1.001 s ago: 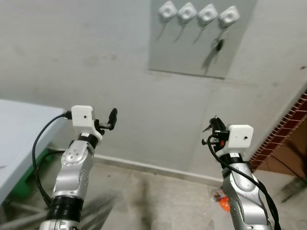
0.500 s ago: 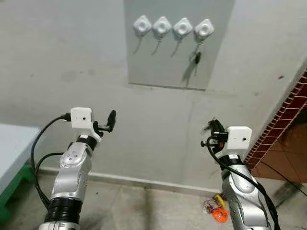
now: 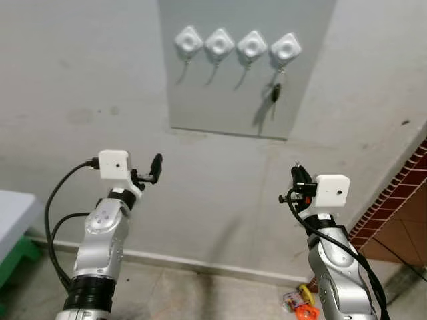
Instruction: Hang keys on a hook
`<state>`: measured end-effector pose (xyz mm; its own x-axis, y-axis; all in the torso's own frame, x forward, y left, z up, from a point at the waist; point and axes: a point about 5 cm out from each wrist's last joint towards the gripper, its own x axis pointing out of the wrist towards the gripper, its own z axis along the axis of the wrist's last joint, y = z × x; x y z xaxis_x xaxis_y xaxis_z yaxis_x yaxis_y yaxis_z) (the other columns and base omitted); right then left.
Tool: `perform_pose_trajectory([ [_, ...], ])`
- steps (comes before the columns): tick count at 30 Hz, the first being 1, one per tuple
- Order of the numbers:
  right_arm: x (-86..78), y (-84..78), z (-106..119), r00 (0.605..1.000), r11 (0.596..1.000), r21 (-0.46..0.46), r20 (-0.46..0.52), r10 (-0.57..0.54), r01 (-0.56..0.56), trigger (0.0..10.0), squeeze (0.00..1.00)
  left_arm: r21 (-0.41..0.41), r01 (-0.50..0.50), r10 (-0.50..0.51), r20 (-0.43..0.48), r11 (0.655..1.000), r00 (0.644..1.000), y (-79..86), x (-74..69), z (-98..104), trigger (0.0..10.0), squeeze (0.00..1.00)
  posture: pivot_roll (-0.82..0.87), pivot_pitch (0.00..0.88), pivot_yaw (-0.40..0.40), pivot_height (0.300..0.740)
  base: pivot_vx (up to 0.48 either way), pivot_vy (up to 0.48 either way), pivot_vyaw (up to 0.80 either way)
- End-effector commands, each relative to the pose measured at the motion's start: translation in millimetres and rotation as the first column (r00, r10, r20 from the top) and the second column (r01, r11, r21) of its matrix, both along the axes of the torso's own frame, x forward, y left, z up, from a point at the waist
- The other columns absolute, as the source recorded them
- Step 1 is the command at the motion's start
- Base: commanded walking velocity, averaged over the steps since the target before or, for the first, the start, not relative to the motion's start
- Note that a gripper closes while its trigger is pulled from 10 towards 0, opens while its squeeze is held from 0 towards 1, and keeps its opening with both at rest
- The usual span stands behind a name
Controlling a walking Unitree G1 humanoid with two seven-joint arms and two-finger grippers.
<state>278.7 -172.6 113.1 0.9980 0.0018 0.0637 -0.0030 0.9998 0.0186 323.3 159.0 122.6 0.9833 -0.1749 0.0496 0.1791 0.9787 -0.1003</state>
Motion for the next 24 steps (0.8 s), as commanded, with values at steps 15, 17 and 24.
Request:
perform_pose_trajectory([
  [15,24.7,9.5,44.4,0.983,0.985,0.080,0.113,0.142,-0.152,10.0,0.00,0.112,0.314,-0.328,0.146,0.943,0.933,-50.8,-8.4,44.8,10.0,0.00,-0.05,0.000,0.010,0.740,0.000,0.000,0.00],
  [17,29.3,17.0,55.0,0.970,0.972,0.106,0.147,0.196,-0.212,10.0,0.00,0.128,0.342,-0.361,0.171,0.931,0.917,-57.6,-9.6,52.6,10.0,0.00,-0.05,0.000,0.011,0.740,0.000,0.000,0.00],
  [24,42.8,39.4,83.6,0.914,0.924,0.126,0.244,0.323,-0.360,10.0,0.00,0.121,0.397,-0.414,0.203,0.910,0.887,-67.6,-14.1,61.8,10.0,0.00,-0.04,0.000,0.009,0.740,0.000,0.000,0.00],
])
